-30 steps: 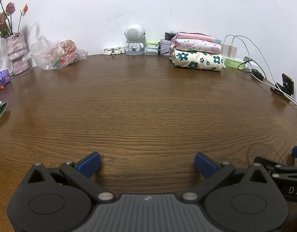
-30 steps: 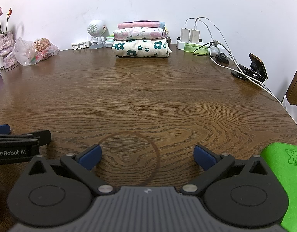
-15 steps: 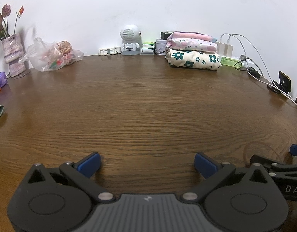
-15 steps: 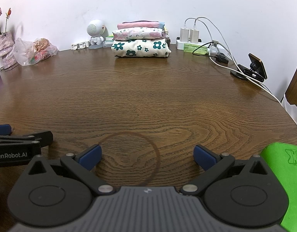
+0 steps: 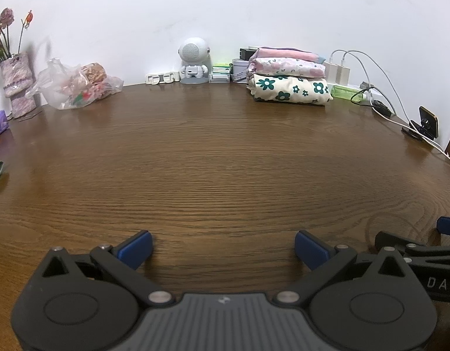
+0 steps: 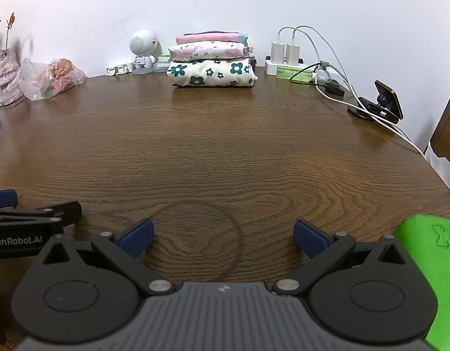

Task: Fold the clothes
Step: 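Reach both grippers to the clothes stack and grasp the cream floral shirt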

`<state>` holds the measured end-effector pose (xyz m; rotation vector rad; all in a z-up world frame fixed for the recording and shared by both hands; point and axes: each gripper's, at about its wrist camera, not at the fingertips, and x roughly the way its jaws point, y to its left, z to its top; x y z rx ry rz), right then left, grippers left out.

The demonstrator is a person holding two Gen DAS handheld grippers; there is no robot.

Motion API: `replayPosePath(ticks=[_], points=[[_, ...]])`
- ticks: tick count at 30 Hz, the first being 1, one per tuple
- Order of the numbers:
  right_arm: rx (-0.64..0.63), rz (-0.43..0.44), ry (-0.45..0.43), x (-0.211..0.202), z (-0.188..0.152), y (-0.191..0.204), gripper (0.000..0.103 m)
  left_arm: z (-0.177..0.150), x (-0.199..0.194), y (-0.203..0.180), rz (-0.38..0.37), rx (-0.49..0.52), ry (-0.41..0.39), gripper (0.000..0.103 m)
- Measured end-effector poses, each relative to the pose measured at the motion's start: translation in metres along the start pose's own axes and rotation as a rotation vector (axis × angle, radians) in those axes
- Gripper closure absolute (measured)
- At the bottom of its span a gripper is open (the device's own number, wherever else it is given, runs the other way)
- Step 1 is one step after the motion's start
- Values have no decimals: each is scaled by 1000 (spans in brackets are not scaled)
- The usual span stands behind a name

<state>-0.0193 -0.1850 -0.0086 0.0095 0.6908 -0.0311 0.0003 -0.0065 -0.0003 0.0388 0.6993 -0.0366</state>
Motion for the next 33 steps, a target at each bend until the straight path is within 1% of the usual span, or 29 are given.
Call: replayPosePath(ticks=[3,6,8,11,13,14,16,17,20,22,23,25,28,30,31,32,33], points=[[1,0,0,1,0,0,0,2,0,1,-6,1,7,0],[12,43,-1,-5,15,-8,0,8,-3,8,-21,-13,22,1],[20,75,-1,-10,25,-13,0,19,-8,12,-7,-5,-13,1],[31,124,-2,-16,41,-22,0,45,-12,14,11,22,-101,0],[39,156,-3,-21,52,-27,0,69,-6,14,-35,38,-156,0],[22,177,-24,-22,62,-32,0,81,0,14,-65,46,-166,0],[-32,224,-88,-26,85,-42,0,105,19,12,-125,62,-160,0],[-53,227,-108,-21,99,-48,0,118,30,10,-150,72,-156,0],[-107,208,-152,3,141,-70,0,151,67,4,-170,79,-150,2],[-100,219,-129,33,170,-88,0,166,95,1,-176,74,-125,4],[-77,223,-112,52,182,-96,0,173,110,-1,-179,70,-110,7],[-21,226,-77,92,206,-112,0,186,139,-4,-185,63,-79,8],[54,263,-30,149,223,-126,1,207,182,-9,-194,52,-33,10],[77,282,-6,183,230,-126,7,217,208,-11,-197,40,-7,12],[72,280,1,196,233,-123,9,218,216,-10,-196,28,-1,14],[60,277,8,209,235,-119,9,219,224,-10,-201,20,2,19],[50,276,21,222,237,-115,9,221,229,-10,-215,12,4,23]])
